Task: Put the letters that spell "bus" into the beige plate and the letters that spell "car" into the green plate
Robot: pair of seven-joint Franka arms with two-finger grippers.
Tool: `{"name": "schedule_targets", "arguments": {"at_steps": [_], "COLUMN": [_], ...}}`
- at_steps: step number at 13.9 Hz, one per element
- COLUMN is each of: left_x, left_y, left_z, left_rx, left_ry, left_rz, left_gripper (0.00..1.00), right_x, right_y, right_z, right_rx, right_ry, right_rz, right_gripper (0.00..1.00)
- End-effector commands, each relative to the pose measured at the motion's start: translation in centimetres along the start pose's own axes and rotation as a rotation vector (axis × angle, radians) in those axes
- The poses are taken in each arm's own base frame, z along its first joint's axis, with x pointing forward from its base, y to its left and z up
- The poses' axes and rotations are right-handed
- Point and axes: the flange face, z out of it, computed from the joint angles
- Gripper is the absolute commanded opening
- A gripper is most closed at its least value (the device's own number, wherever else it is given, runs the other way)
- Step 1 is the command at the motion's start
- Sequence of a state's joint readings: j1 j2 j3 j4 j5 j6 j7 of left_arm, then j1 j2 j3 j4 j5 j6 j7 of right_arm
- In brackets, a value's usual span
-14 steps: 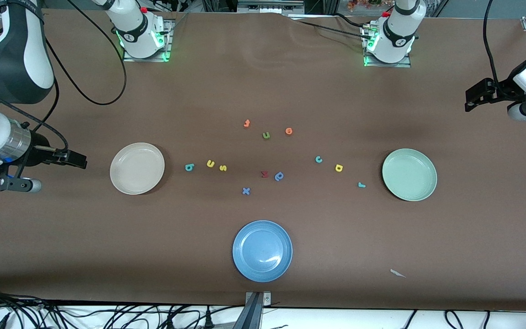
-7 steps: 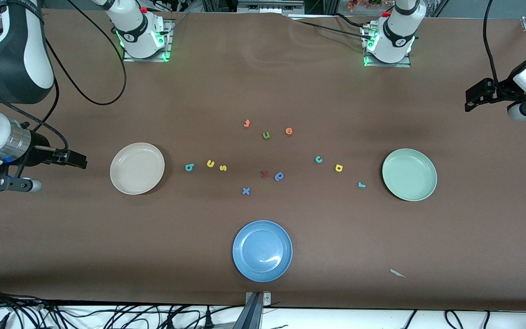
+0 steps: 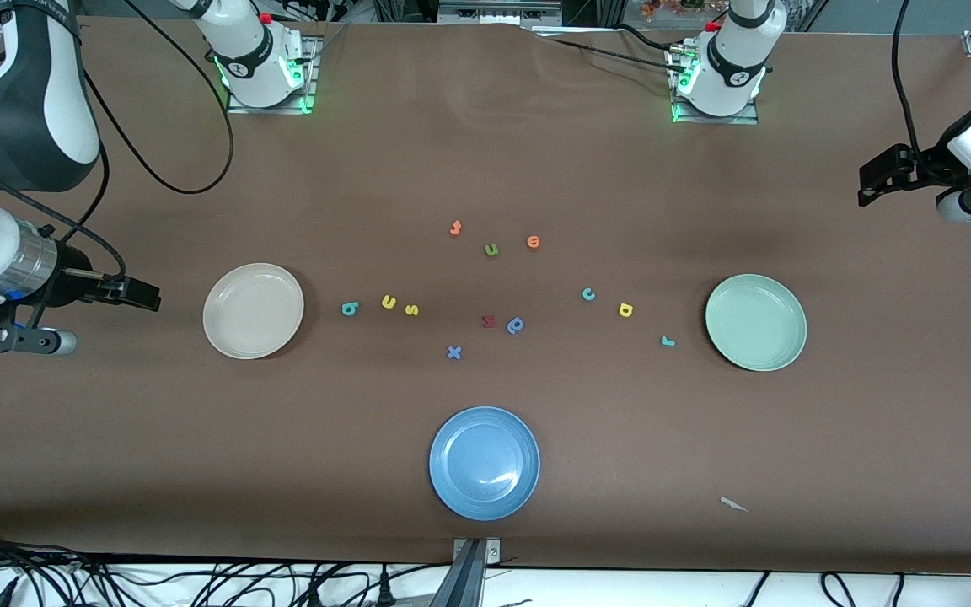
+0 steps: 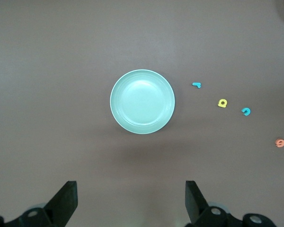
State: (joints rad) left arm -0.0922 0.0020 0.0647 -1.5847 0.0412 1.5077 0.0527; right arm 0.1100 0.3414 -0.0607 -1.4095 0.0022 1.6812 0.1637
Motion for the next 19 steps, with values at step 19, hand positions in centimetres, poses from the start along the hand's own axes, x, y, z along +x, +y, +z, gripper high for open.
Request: {"name": "schedule_targets", "arguments": {"at_steps": [19], "left_x": [0.4], "left_y": [-0.1], "left_z": [0.5], "left_rx": [-0.046], "left_ry": [-0.046], "left_rz": [0.011], "left_gripper": [1.0], "right_x": [-0.5], "right_y": [0.1], "right_z": [-0.5], "right_rx": [0.017], "right_ry": [-0.007], "right_rz": [0.012], "right_gripper": [1.0]}}
